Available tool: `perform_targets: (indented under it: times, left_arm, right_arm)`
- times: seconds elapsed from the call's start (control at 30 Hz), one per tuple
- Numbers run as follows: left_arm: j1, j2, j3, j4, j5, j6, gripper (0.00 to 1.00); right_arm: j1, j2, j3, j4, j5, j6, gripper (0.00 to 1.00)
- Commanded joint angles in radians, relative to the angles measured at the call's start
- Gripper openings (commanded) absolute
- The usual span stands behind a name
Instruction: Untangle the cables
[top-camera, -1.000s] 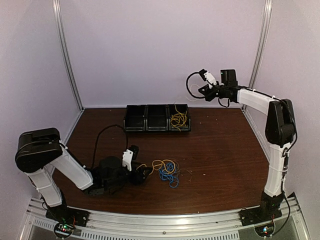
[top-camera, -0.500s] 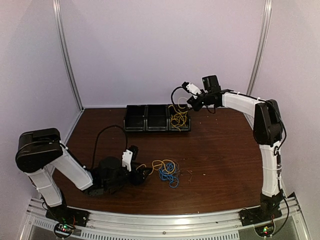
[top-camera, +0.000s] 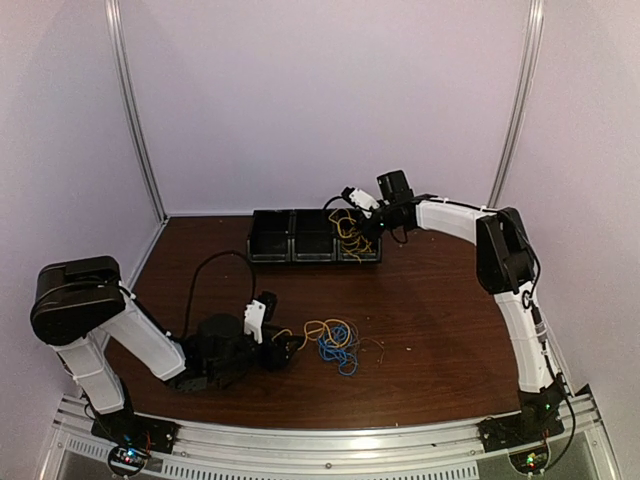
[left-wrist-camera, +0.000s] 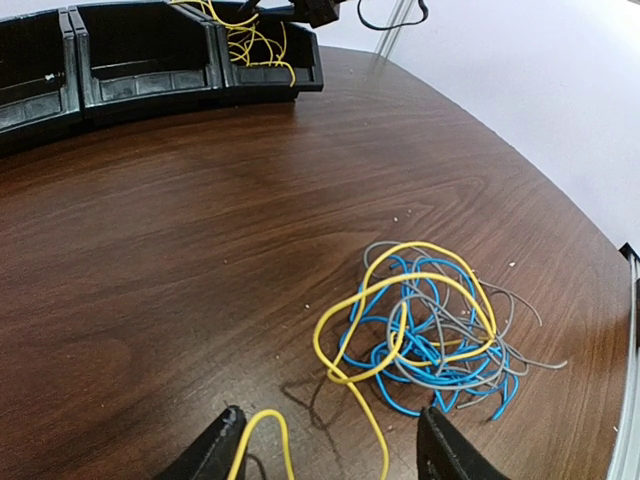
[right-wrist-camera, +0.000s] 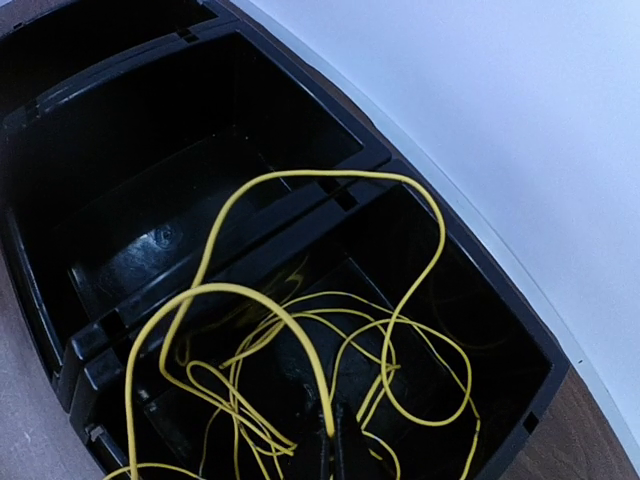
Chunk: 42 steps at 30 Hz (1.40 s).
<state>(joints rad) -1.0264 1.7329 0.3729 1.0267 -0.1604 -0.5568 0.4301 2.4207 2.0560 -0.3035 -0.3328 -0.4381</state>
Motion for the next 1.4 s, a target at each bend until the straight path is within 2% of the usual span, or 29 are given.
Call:
perform_targets:
  times: [0.0,0.57,1.0,1.17,1.37]
  left_arm:
    - [0.003,-0.016,0.004,0.019,-0.002,0.006,0.59]
    - [0.004,0.015,0.027,0.016,0.008,0.008,0.59]
    - [0.005,0.016,0.015,0.032,0.01,0.006,0.59]
    - [0.003,0.026,0.024,0.029,0.013,0.006,0.59]
    - [0.004,0.027,0.026,0.027,0.016,0.006,0.59]
  right_arm:
    - [0.023,0.03,0.066,-0.035,0.048,0.005,0.0]
    - [0.039,0.065,0.115,-0.235,0.18,-0.02,0.0]
    - [0.041,0.049,0.087,-0.414,0.152,-0.055,0.0]
    - [0.041,0.005,0.041,-0.43,0.148,-0.045,0.07]
    - [0.041,-0.09,-0.01,-0.423,0.137,-0.002,0.23]
